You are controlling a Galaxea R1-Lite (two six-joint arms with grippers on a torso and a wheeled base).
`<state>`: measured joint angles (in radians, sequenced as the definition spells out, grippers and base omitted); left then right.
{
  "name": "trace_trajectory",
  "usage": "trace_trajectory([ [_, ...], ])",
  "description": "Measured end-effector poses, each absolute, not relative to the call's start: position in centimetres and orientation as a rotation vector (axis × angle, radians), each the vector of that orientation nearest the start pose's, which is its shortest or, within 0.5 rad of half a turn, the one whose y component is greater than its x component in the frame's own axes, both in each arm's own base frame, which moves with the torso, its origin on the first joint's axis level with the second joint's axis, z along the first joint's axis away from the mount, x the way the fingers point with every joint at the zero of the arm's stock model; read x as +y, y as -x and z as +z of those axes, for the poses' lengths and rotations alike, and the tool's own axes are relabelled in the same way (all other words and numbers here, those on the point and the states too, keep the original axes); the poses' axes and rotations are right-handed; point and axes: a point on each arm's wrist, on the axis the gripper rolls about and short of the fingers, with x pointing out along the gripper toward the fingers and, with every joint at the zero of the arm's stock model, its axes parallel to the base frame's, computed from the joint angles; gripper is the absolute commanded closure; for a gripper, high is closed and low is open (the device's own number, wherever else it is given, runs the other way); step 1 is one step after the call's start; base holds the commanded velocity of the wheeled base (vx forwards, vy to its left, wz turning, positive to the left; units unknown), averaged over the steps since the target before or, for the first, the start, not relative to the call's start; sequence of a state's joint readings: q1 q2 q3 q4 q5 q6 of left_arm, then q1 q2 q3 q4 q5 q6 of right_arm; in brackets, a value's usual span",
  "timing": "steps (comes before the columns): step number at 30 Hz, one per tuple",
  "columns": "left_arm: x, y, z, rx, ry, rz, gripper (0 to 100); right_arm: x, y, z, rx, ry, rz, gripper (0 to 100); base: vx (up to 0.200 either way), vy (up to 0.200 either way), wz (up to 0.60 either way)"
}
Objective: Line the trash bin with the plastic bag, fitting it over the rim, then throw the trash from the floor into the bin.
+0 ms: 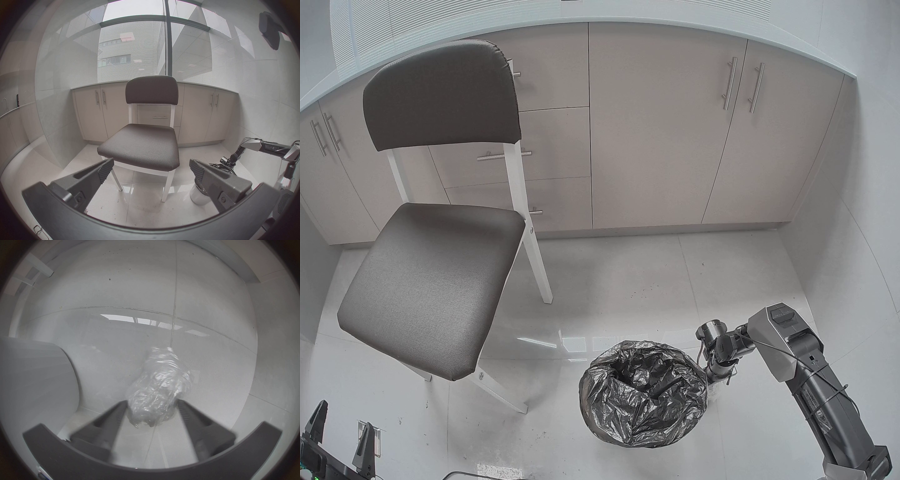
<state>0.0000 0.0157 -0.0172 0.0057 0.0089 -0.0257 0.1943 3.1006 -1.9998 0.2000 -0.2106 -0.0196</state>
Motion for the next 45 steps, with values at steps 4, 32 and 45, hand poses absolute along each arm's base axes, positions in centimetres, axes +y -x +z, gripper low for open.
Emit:
trace_trajectory([
  [4,0.0,2.3,8.0,0.004,0.026,0.009,0,8.7,-46.6,-20.6,1.271,0.278,-0.002,100,0.000,0.000,0.00],
  [32,0.0,2.3,8.0,0.005,0.026,0.009,0,10.7,-44.1,-18.9,1.497,0.312,-0.029,100,0.000,0.000,0.00],
  [45,0.0,2.3,8.0,0.005,0.026,0.009,0,10.8,-46.7,-12.6,1.323,0.278,-0.063,100,0.000,0.000,0.00],
])
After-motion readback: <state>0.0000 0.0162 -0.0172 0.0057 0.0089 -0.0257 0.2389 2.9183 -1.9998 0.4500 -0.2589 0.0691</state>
